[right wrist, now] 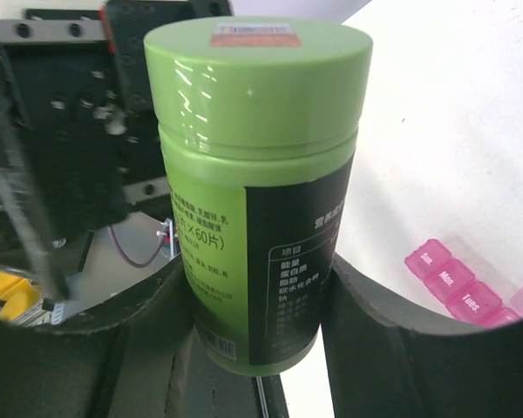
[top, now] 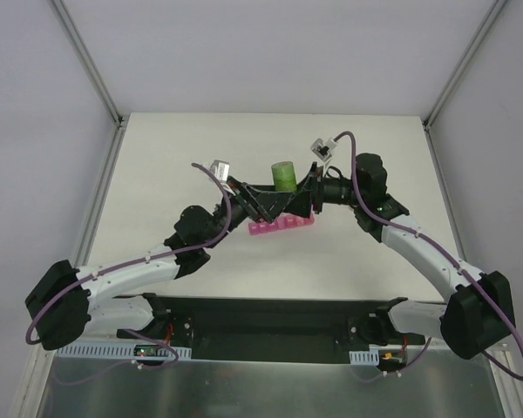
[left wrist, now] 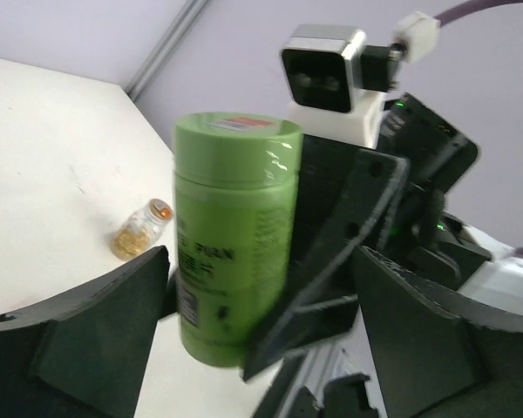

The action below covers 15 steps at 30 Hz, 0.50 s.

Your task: Sort the pills into containers

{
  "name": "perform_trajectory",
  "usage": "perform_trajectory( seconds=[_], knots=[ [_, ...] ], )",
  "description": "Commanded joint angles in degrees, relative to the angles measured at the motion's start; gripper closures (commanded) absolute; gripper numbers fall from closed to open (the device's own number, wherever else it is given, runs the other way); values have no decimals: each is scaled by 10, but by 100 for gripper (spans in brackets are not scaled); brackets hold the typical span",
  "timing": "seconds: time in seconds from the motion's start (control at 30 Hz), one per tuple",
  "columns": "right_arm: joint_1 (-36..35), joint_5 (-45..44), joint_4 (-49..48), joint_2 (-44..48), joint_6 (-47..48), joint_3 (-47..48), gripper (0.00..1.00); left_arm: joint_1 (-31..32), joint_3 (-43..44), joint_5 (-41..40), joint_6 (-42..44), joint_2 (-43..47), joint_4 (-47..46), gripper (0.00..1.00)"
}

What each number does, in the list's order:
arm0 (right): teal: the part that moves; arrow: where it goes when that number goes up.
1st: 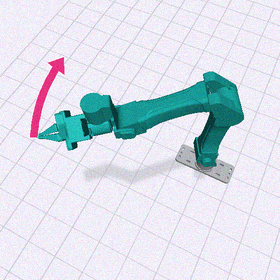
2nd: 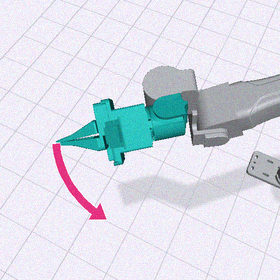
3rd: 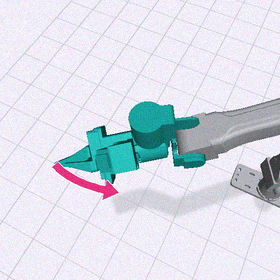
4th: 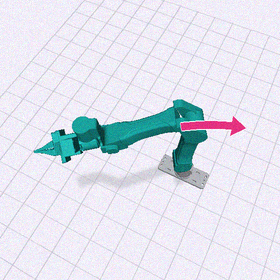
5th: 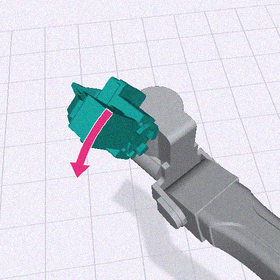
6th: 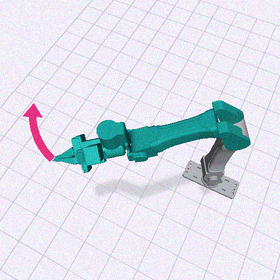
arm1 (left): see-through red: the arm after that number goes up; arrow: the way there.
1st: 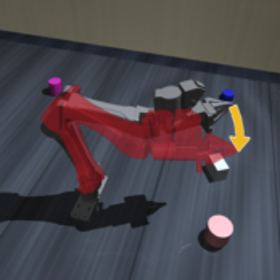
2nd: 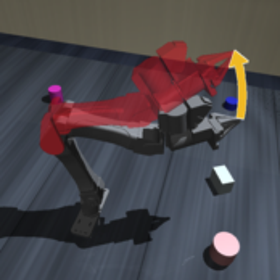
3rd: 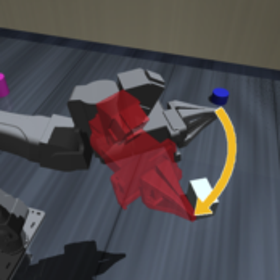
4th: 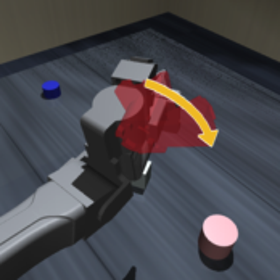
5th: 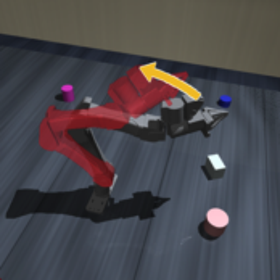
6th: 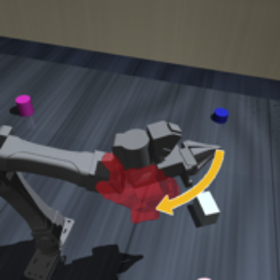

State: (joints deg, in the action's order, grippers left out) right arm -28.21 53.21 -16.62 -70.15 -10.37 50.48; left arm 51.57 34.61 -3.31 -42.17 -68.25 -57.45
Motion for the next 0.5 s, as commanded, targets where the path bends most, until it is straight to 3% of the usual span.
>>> perform_trajectory(
  seconds=[0.0,0.03,0.2,0.47],
  knots=[
    [5,21,-13,25,58,33,77,4,41,12,42,89,135,10],
    [4,25,-4,30,73,34,77,-2,55,22,49,99,192,9],
    [-5,80,64,28,184,48,77,-38,73,103,24,130,270,5],
    [-40,101,163,29,292,74,77,-38,139,114,60,111,388,6]
  ],
)
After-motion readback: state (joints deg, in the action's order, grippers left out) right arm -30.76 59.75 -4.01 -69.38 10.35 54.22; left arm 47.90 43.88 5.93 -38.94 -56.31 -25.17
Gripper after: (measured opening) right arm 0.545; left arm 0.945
